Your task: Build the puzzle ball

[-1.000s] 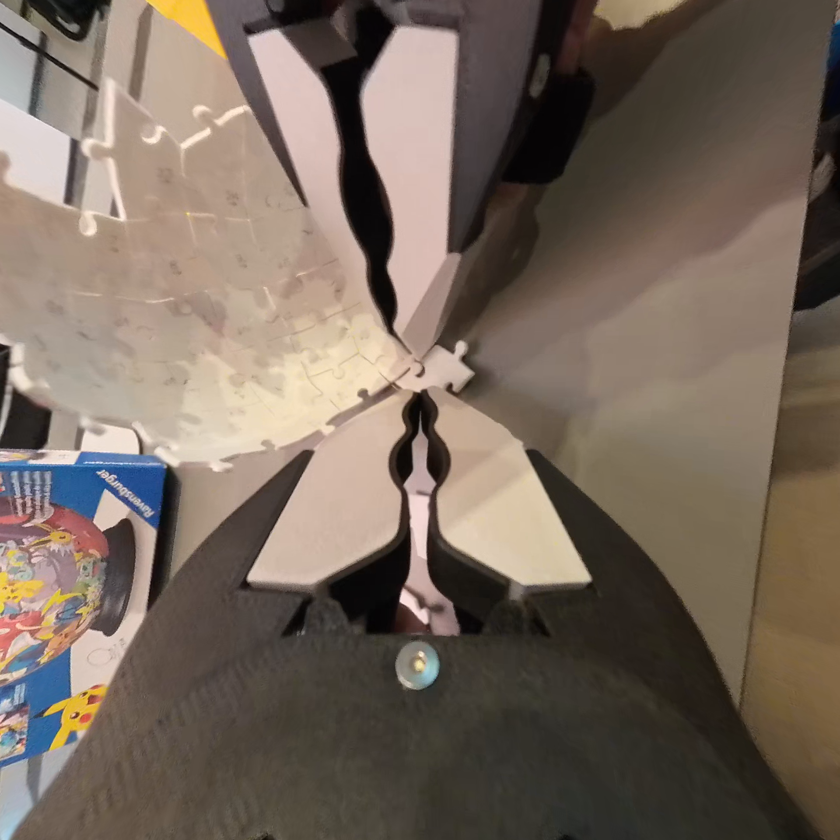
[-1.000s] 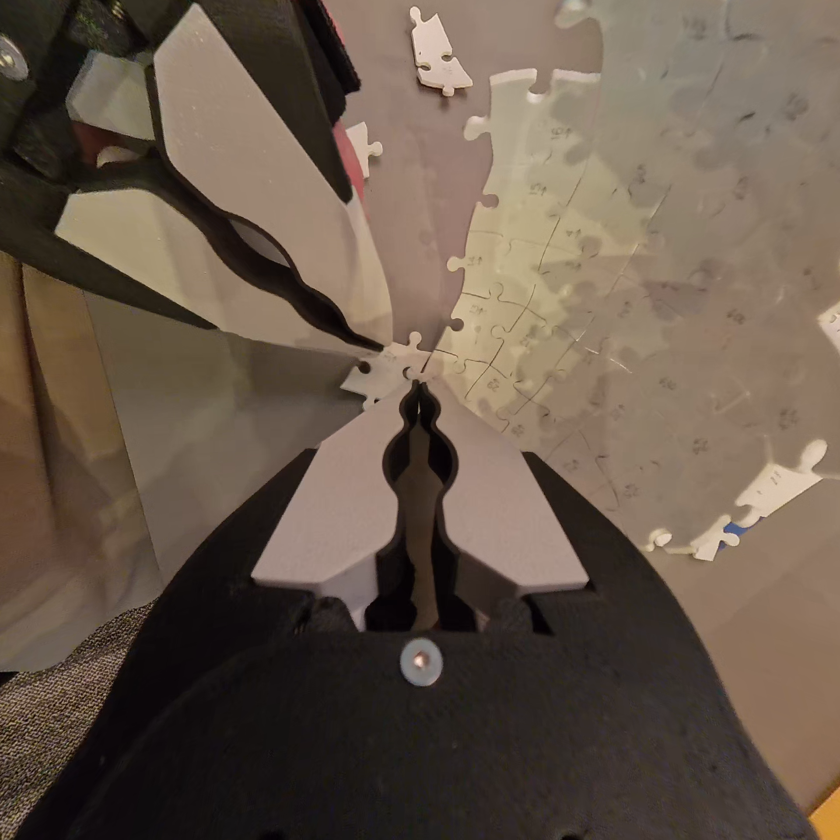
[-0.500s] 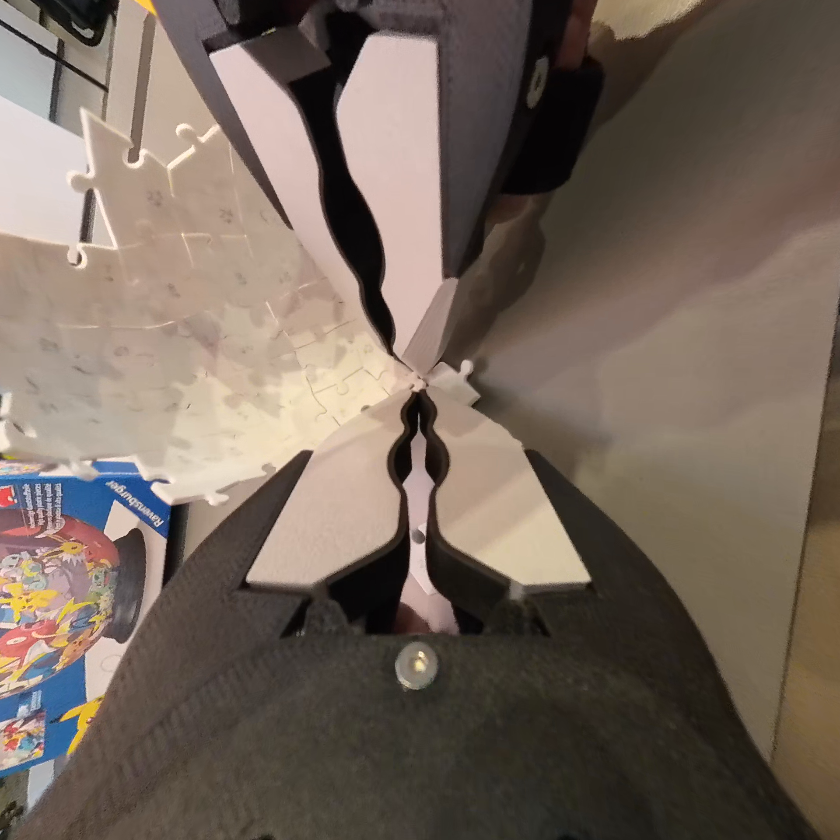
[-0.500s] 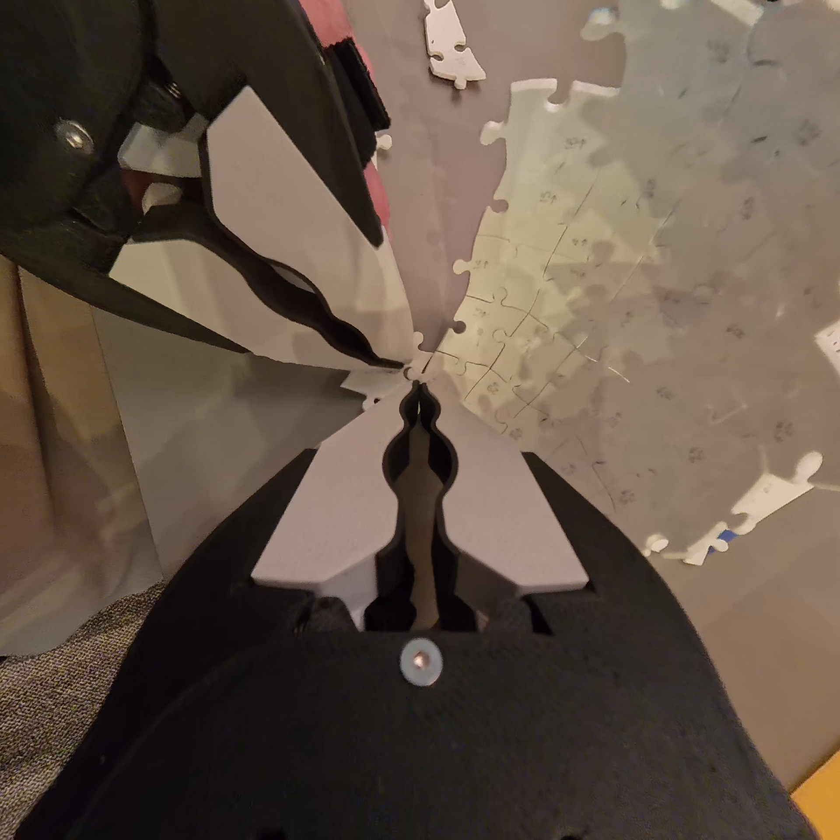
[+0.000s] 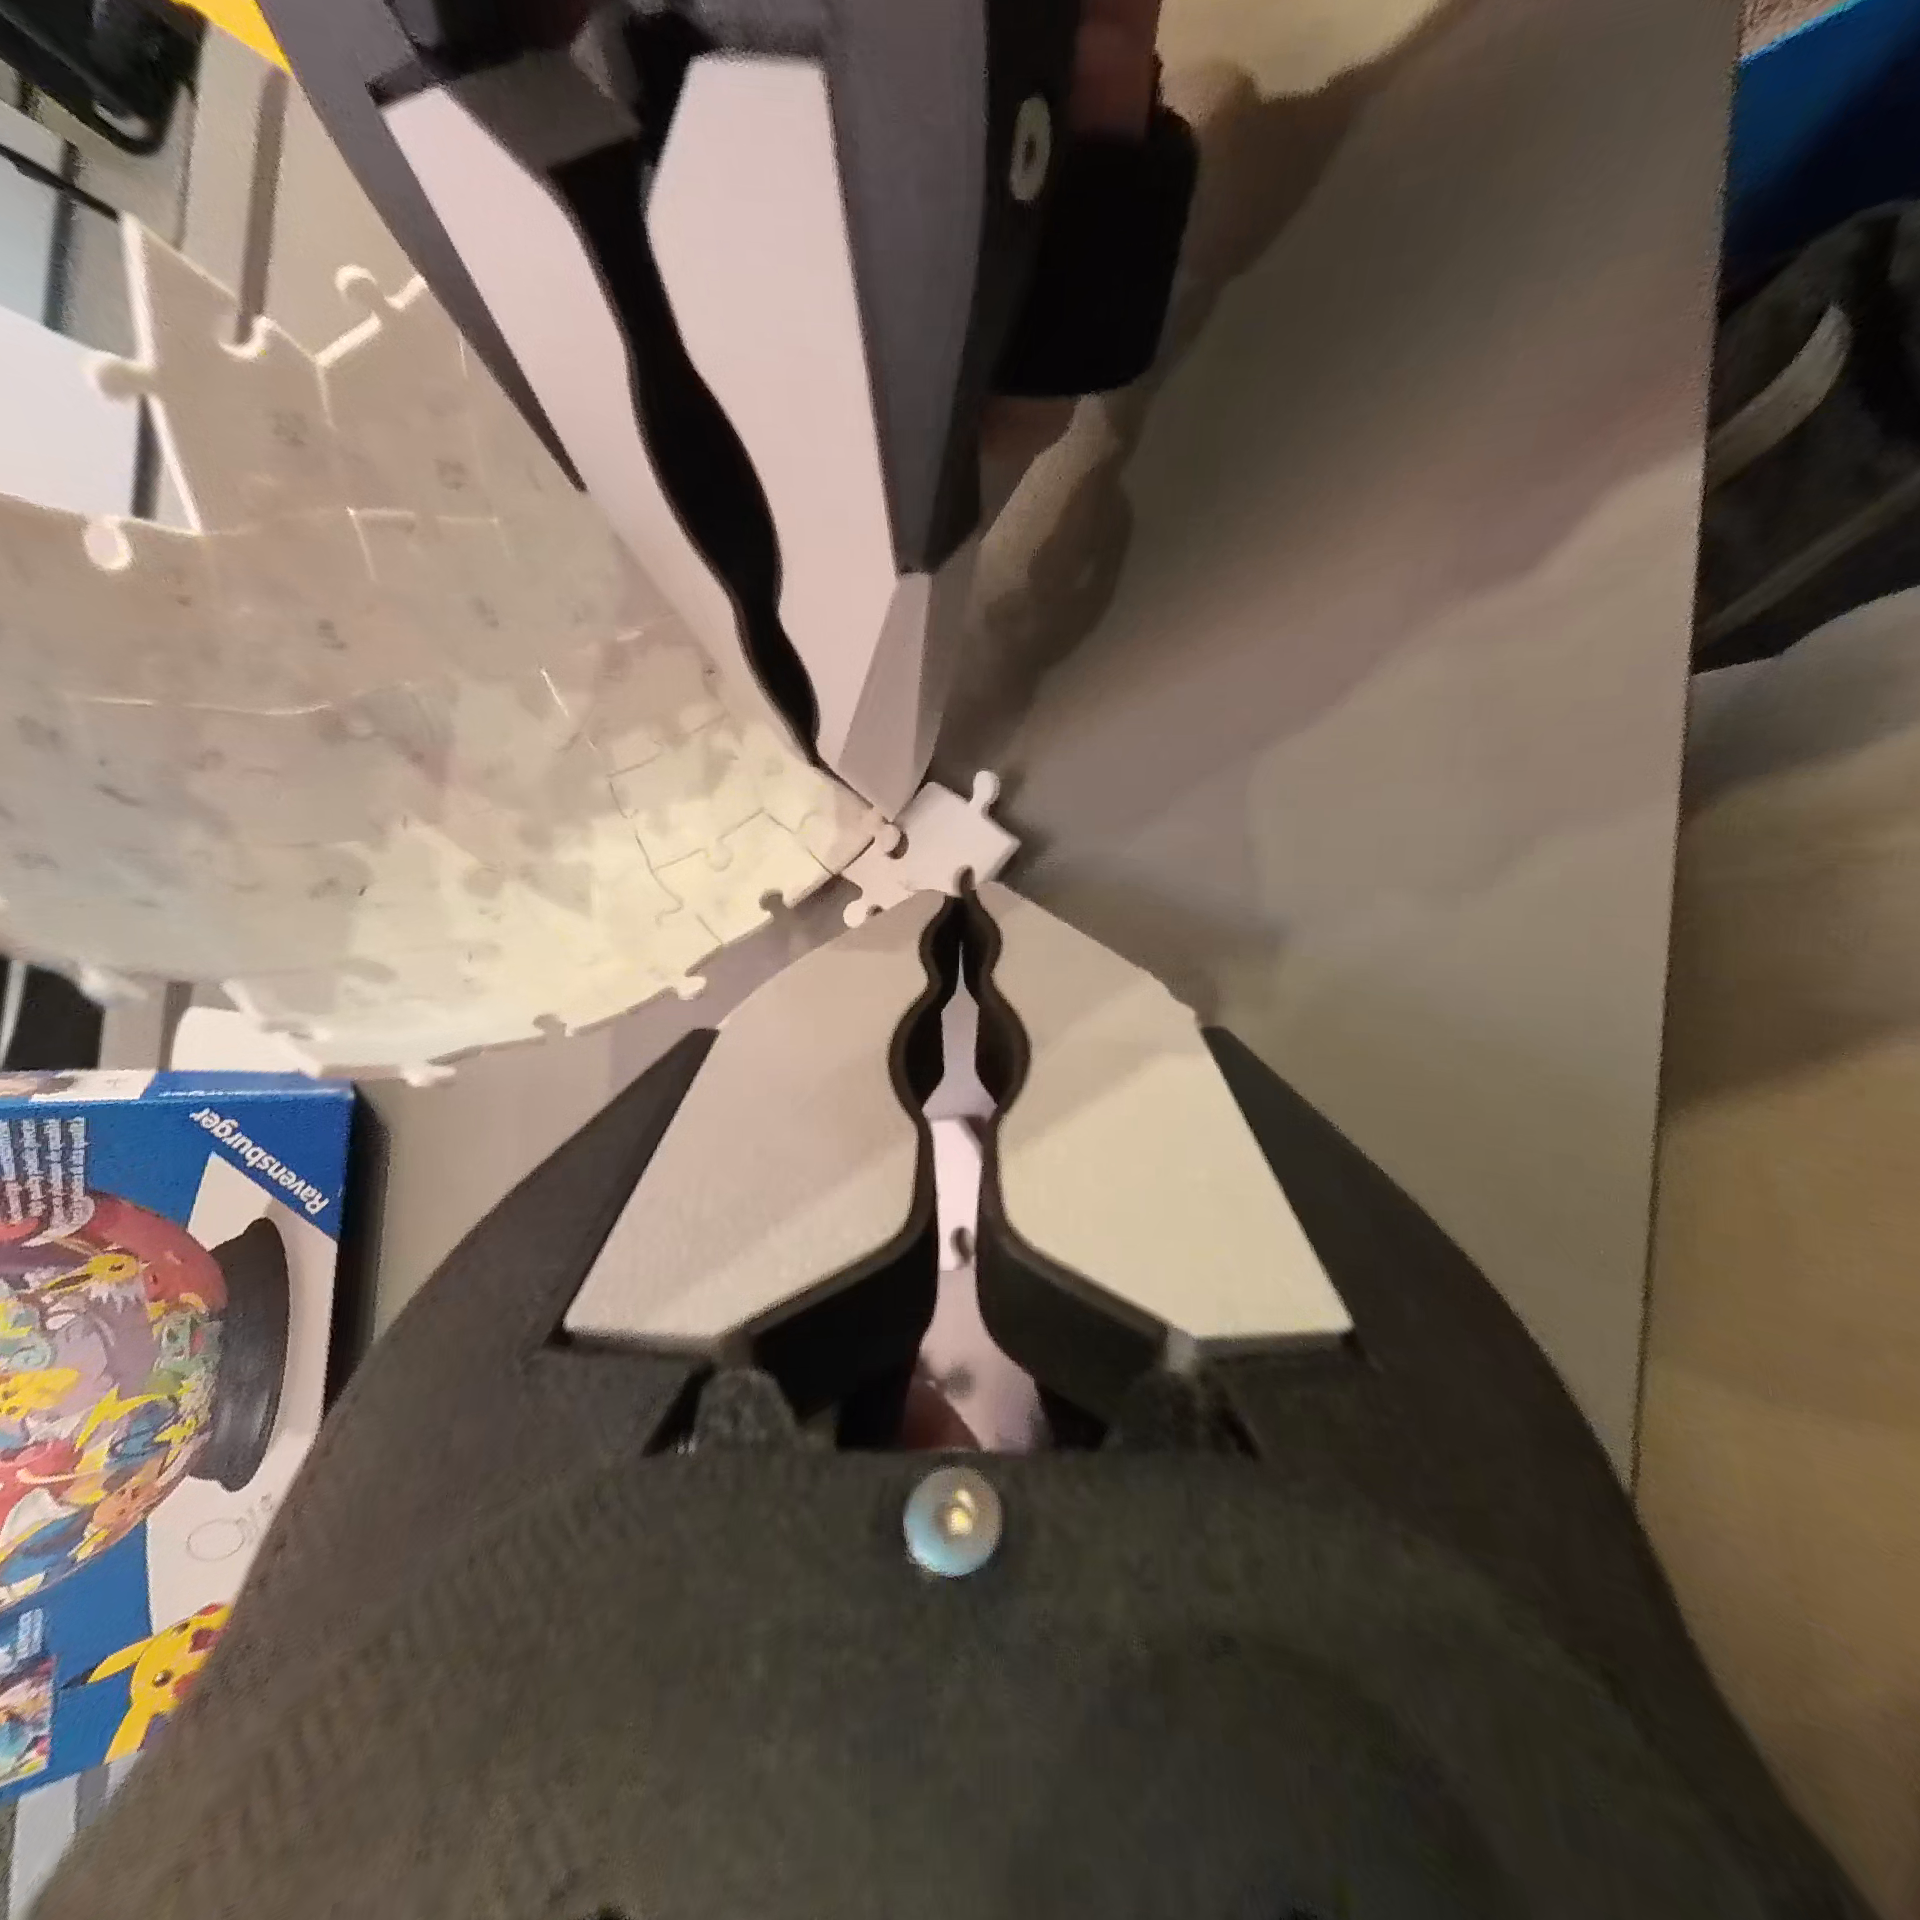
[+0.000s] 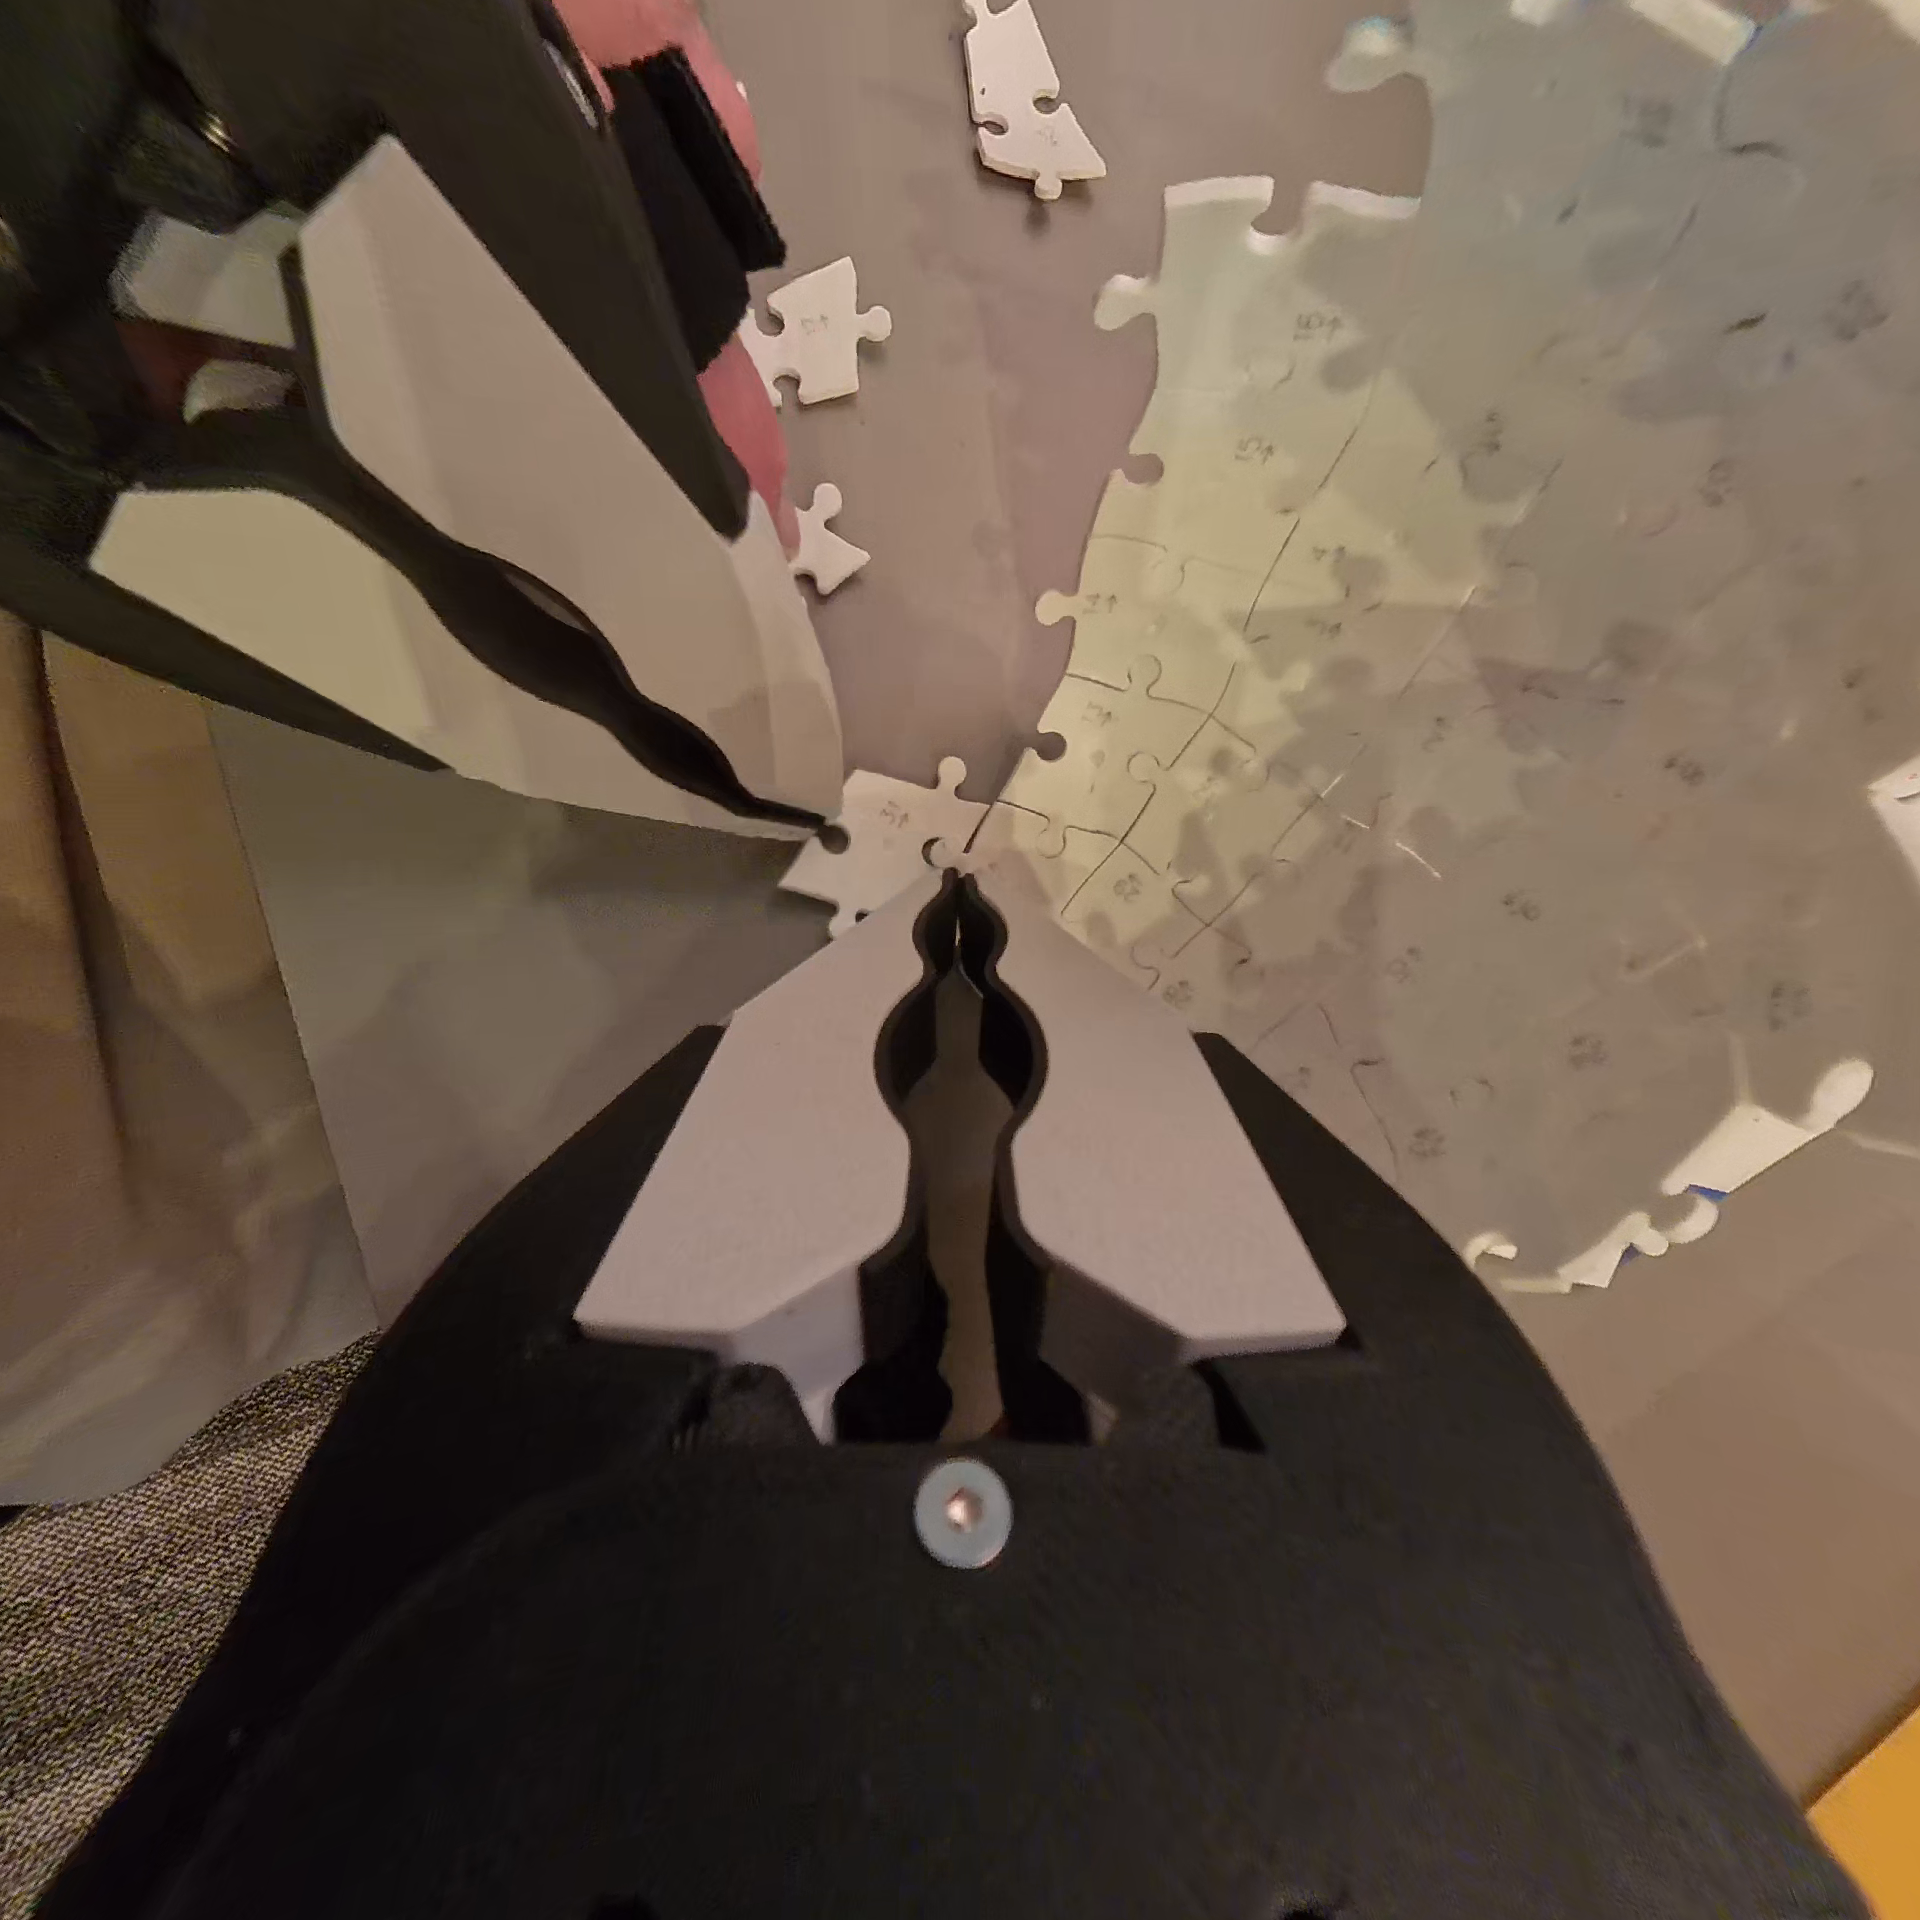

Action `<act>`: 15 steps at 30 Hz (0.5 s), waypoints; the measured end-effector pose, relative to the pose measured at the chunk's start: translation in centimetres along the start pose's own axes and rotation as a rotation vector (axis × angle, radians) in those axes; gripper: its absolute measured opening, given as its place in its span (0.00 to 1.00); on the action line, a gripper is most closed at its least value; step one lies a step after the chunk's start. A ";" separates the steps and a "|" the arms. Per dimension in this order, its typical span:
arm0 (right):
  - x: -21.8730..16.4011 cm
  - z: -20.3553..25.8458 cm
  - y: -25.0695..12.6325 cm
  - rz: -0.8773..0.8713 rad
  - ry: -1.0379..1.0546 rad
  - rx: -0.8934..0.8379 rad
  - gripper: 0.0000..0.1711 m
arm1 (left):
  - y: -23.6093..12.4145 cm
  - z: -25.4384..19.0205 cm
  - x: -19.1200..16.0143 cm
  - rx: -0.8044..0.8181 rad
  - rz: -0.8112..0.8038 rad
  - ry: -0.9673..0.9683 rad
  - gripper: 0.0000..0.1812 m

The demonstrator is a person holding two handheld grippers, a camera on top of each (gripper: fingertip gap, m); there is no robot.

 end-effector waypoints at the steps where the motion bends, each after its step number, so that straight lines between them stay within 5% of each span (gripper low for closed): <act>1: 0.0 0.0 0.0 0.002 0.001 -0.004 0.00 | 0.0 0.0 0.1 -0.002 -0.005 -0.005 0.00; 15: -0.2 -0.4 -0.2 0.010 -0.002 -0.017 0.00 | 0.5 0.6 0.2 0.038 -0.004 -0.014 0.00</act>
Point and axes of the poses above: each gripper's, where its closed fingertips meet, y out along the fingers, x out of its top, z = x × y across the jaws, the point moved 1 cm from there along -y, back along the fingers, and after that the axes turned 4 degrees about x, right-handed, at the moved point
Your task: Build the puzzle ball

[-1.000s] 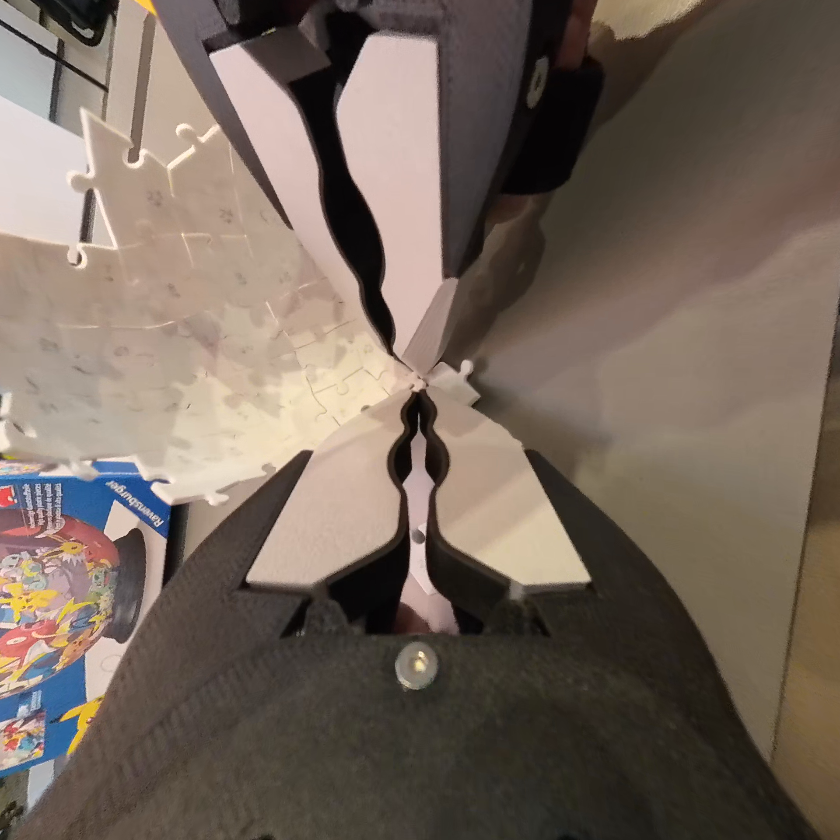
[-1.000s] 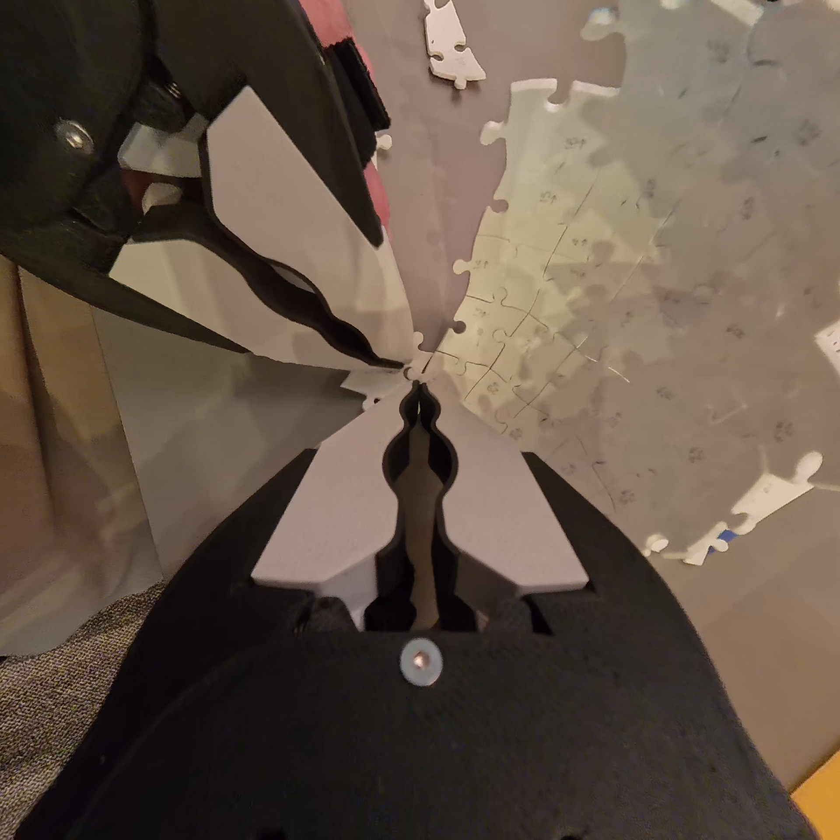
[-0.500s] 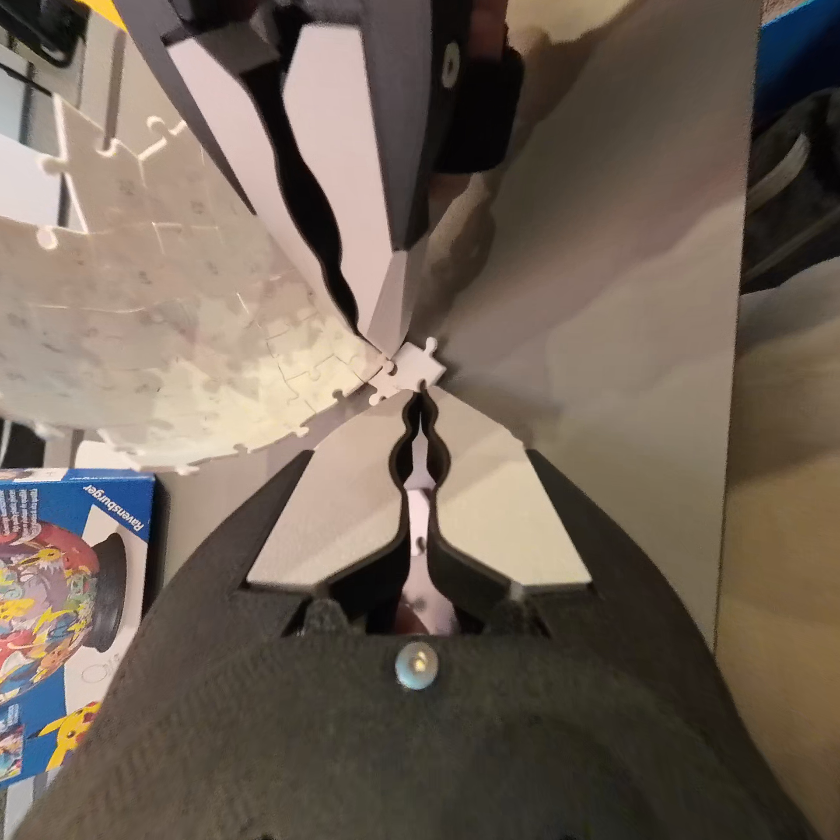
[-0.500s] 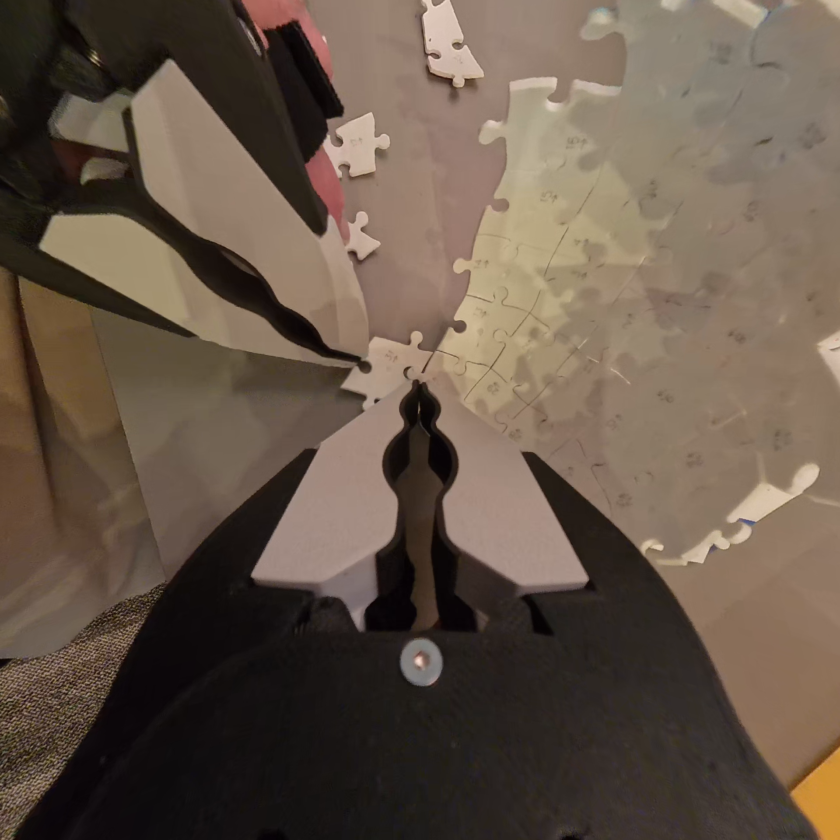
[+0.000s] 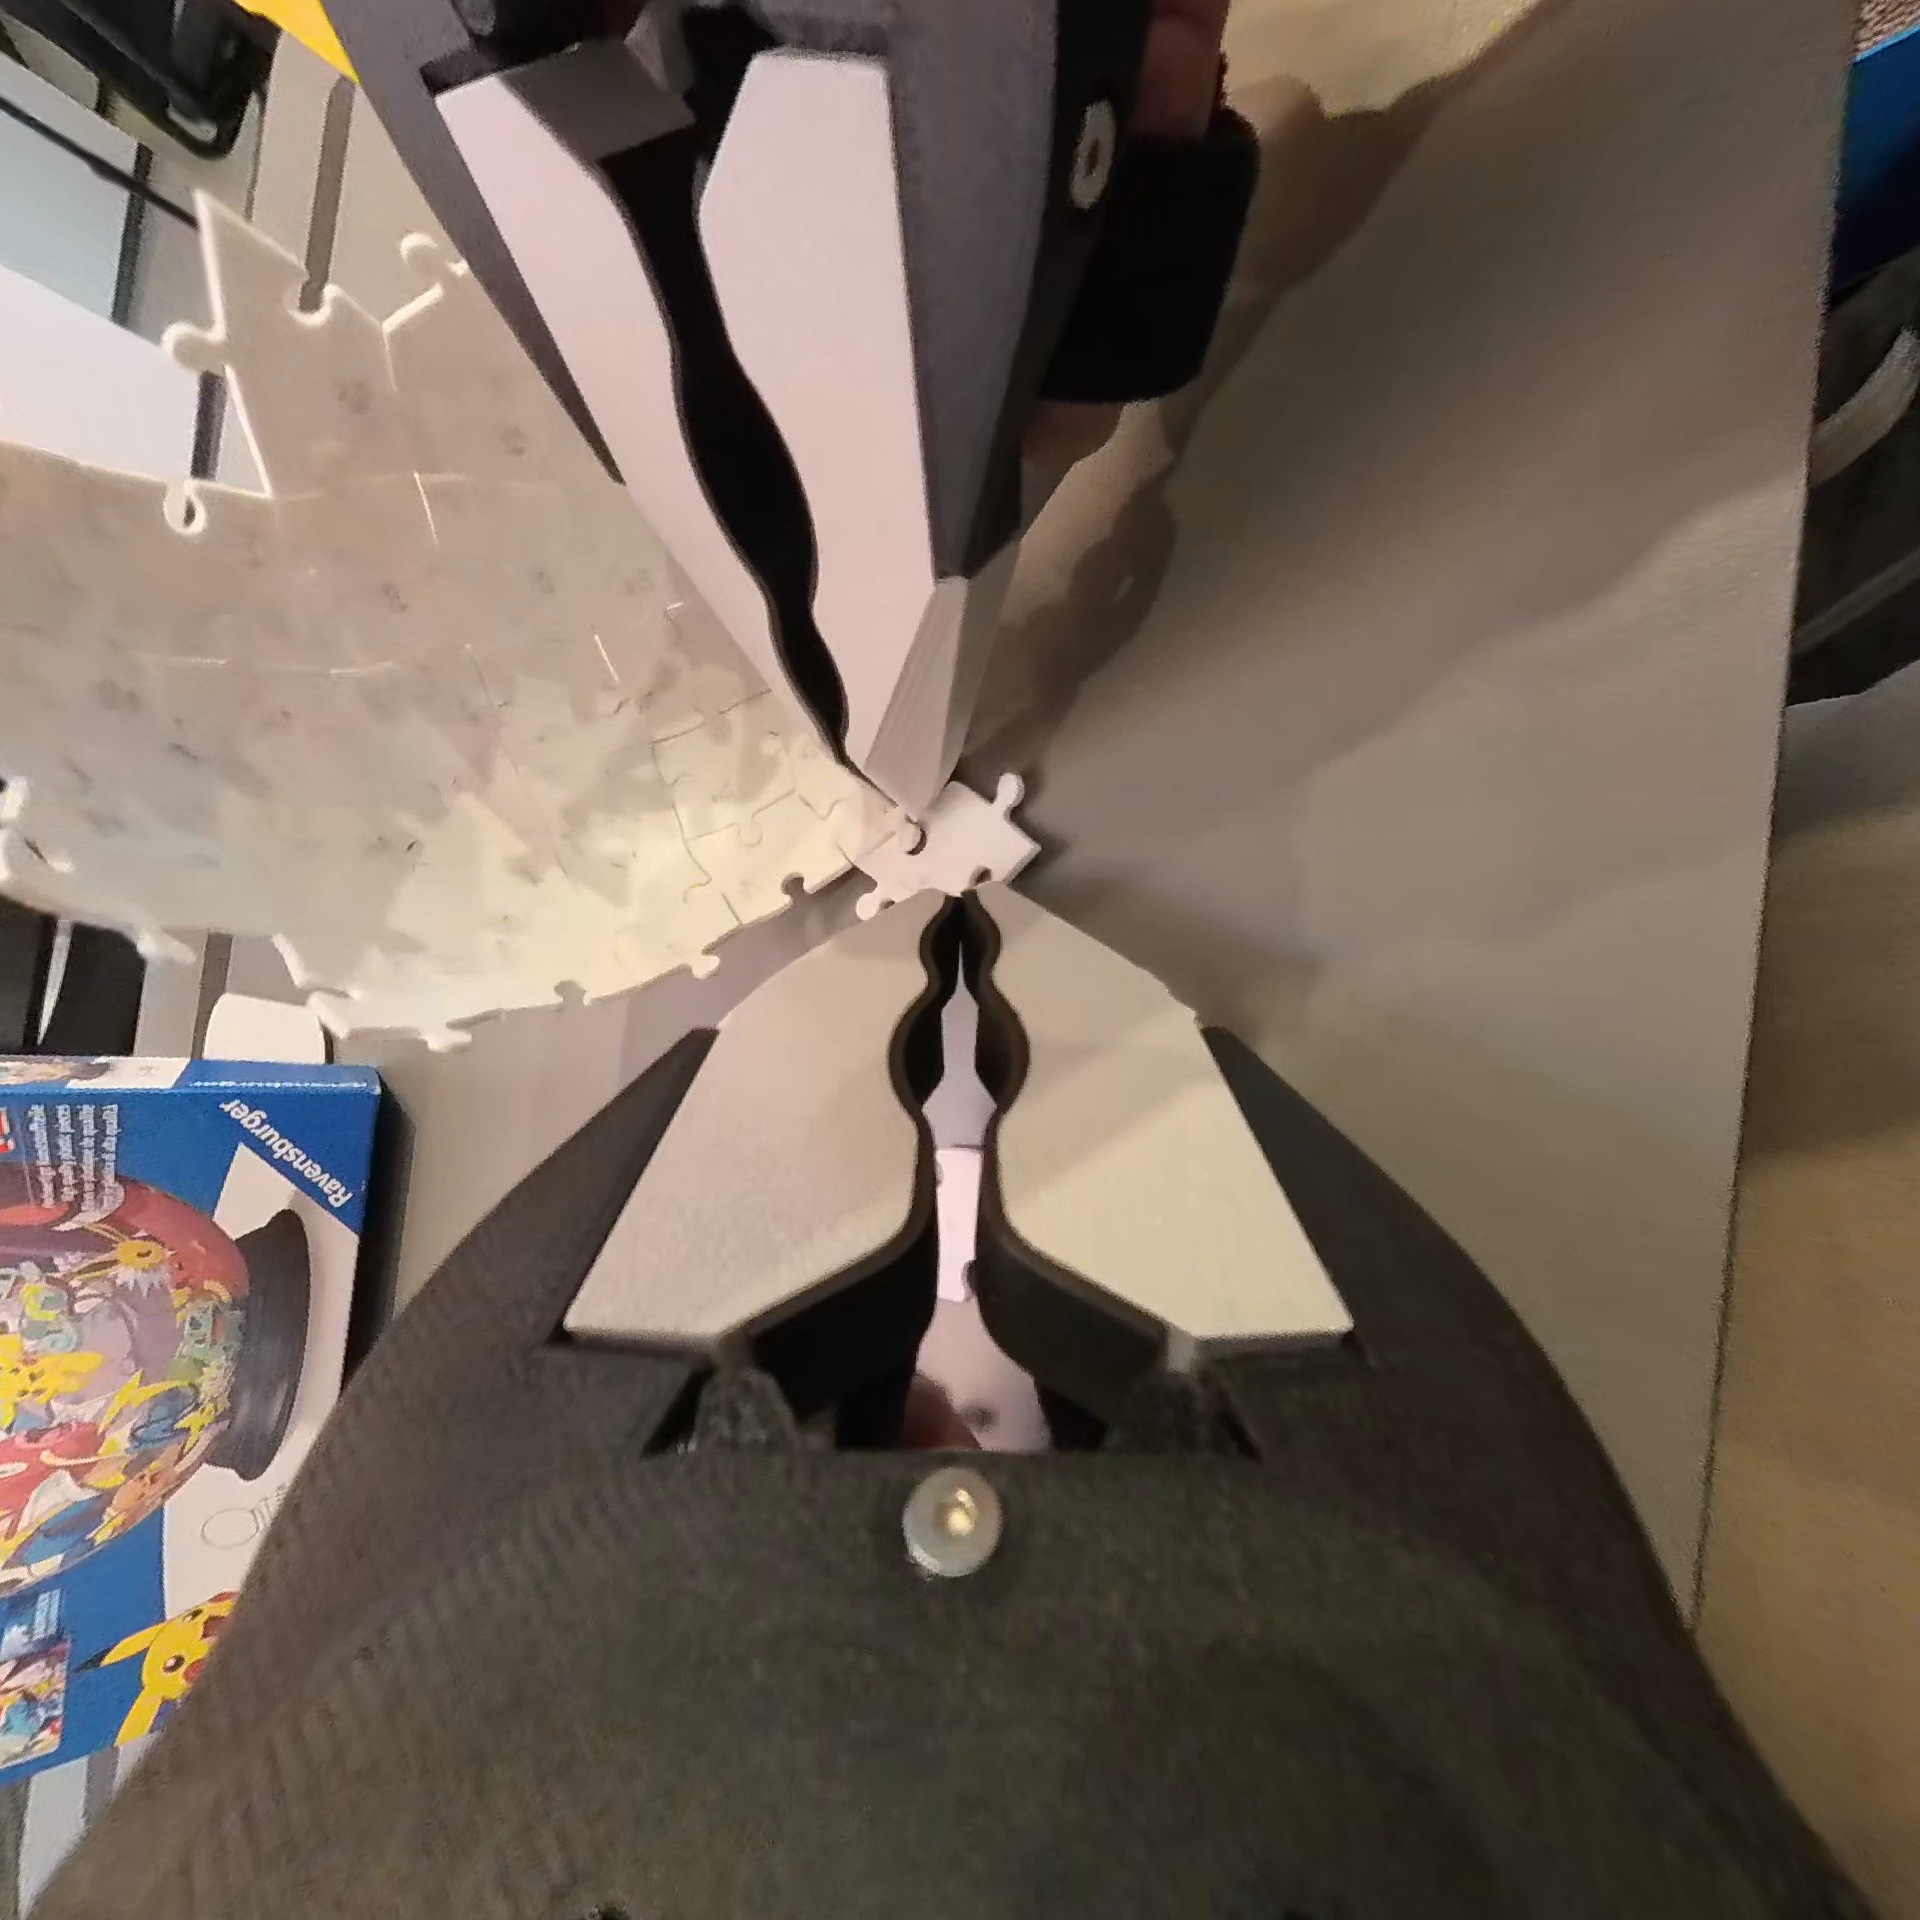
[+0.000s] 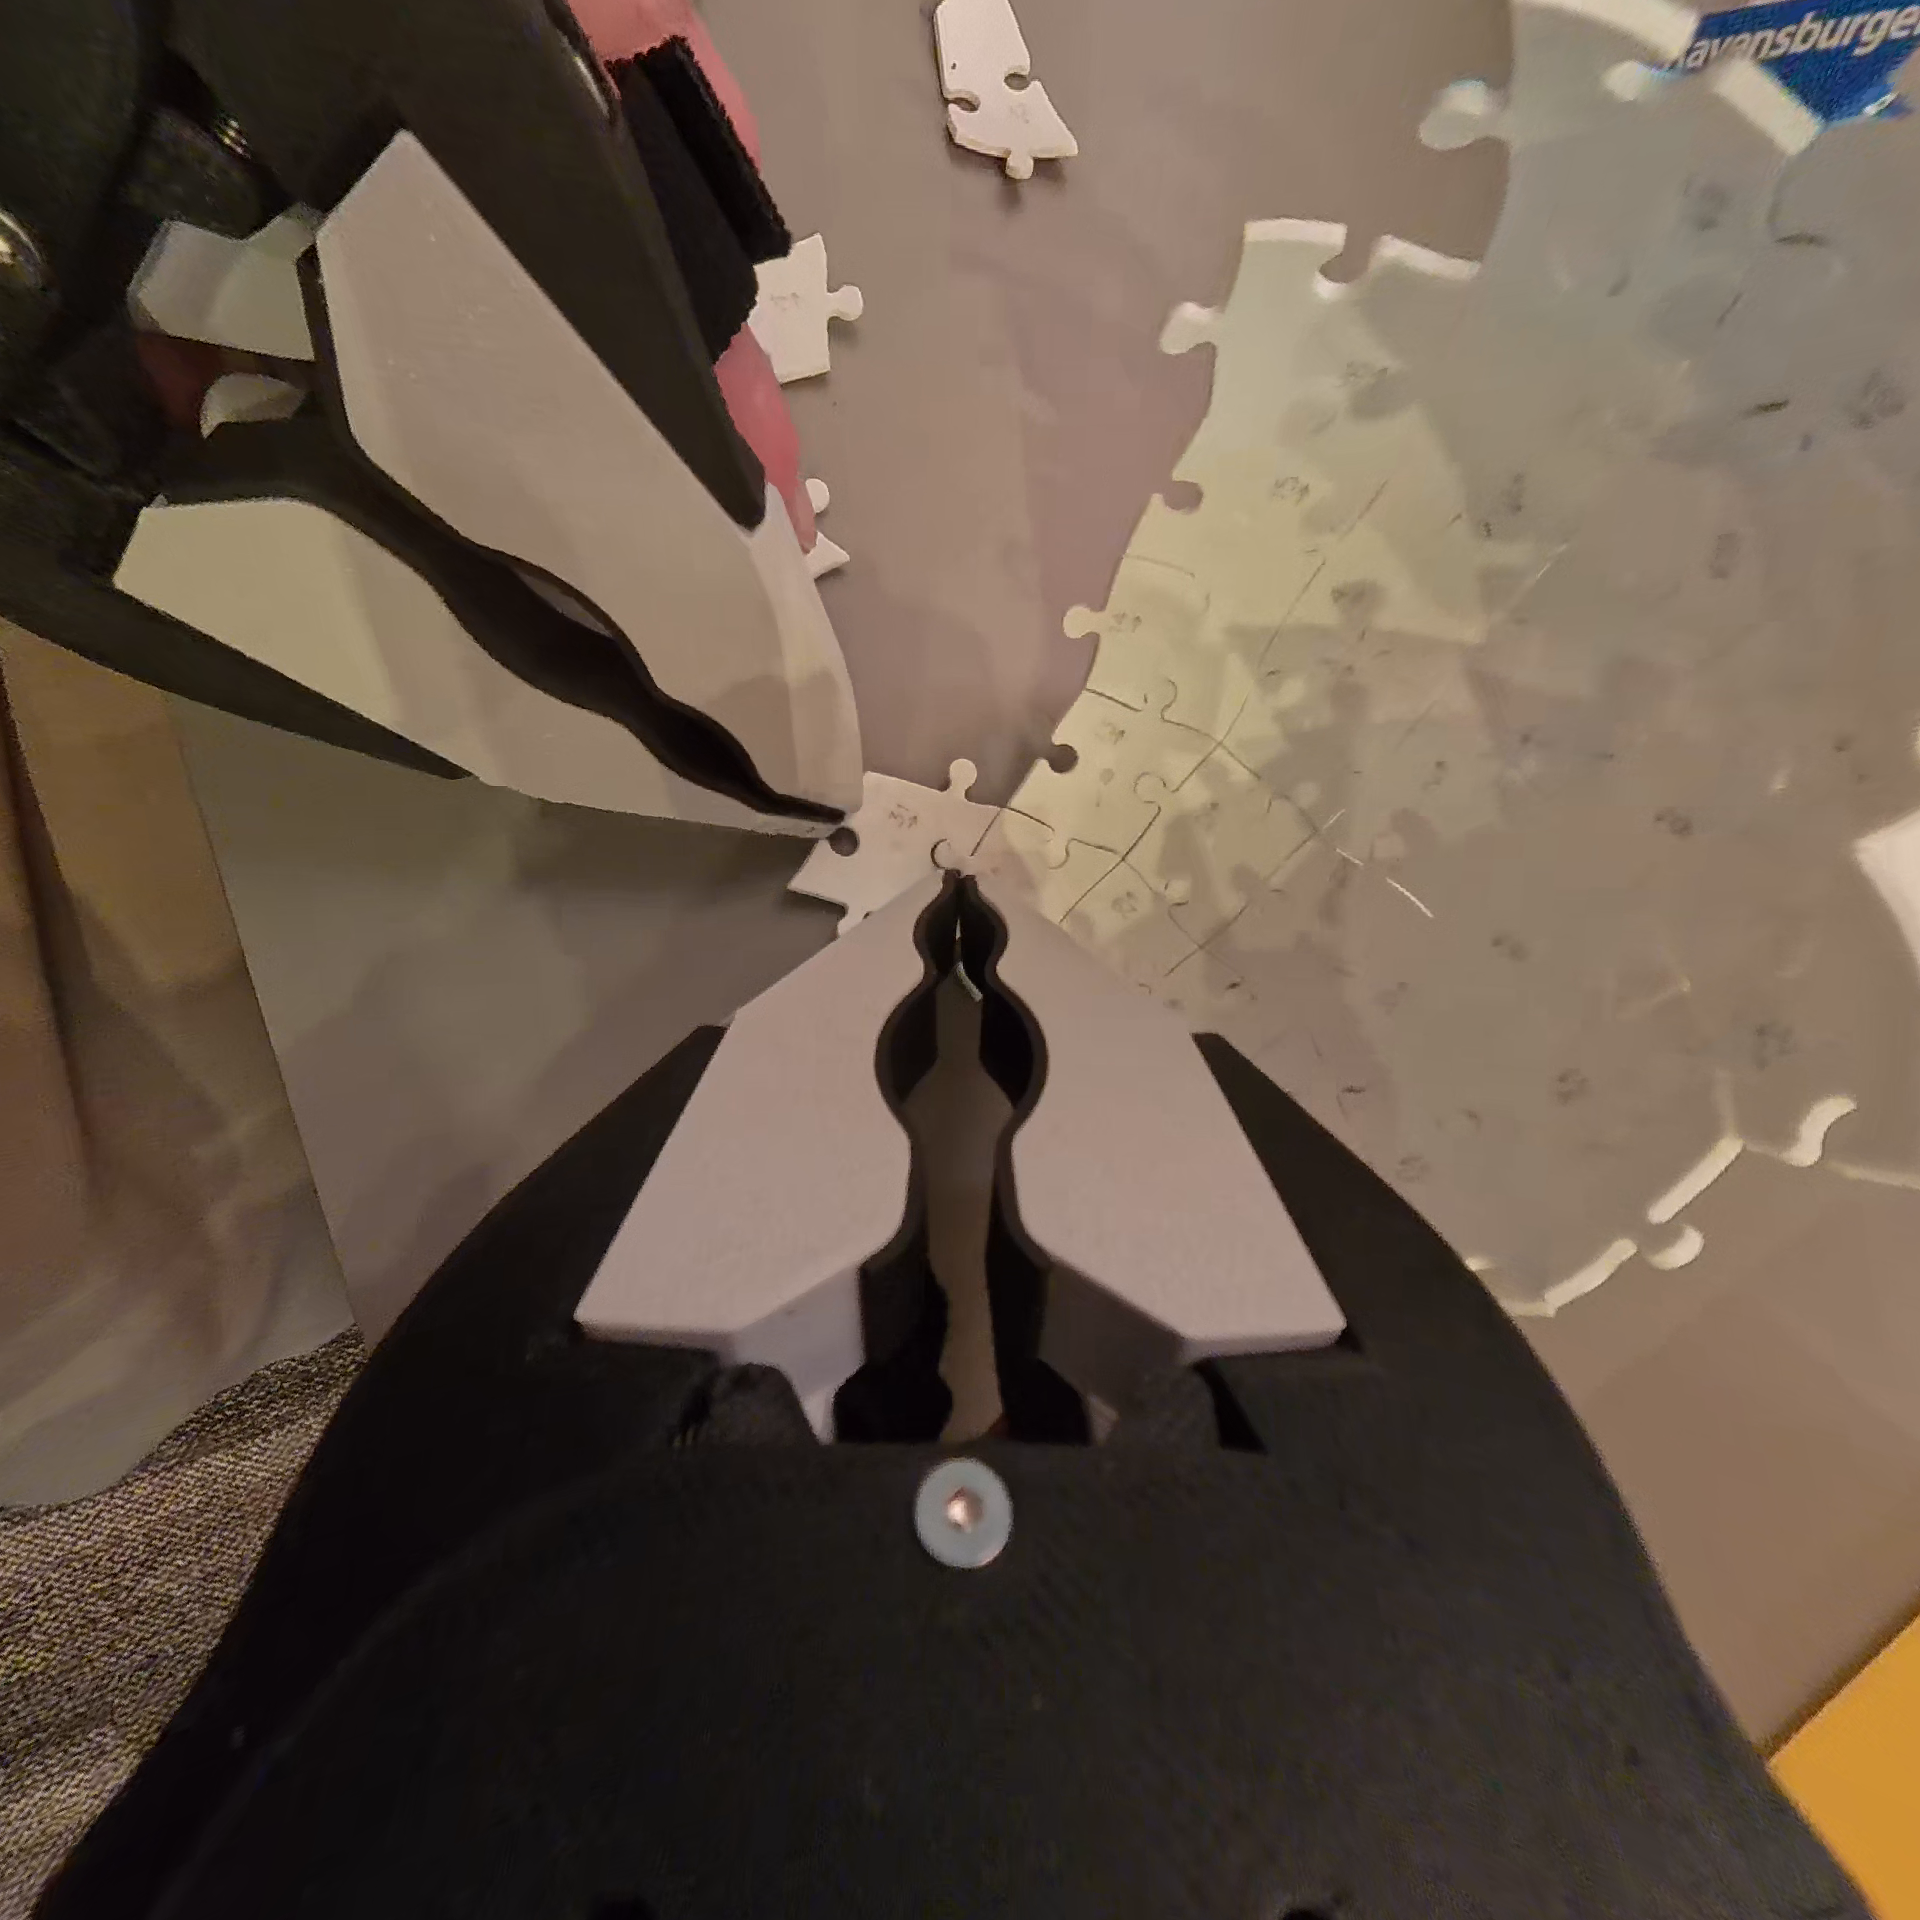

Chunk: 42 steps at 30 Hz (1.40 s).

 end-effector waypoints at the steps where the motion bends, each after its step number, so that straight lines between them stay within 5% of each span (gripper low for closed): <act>1: 0.0 0.0 0.0 0.001 0.001 0.001 0.00 | 0.0 0.0 0.0 -0.002 0.002 0.003 0.00; 24: 0.0 -0.1 0.1 0.155 -0.078 -0.044 0.00 | 0.6 0.8 0.3 -0.014 -0.016 -0.049 0.00; 42: 0.0 -0.3 0.0 0.101 -0.045 -0.042 0.00 | 1.9 1.0 0.5 -0.078 0.059 -0.127 0.00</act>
Point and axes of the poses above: each gripper's, where its closed fingertips meet, y out along the fingers, x out of its top, z = x × y across the jaws, the point moved 1 cm from there along -y, back along the fingers, and after that the axes turned 4 degrees about x, right-handed, at the moved point
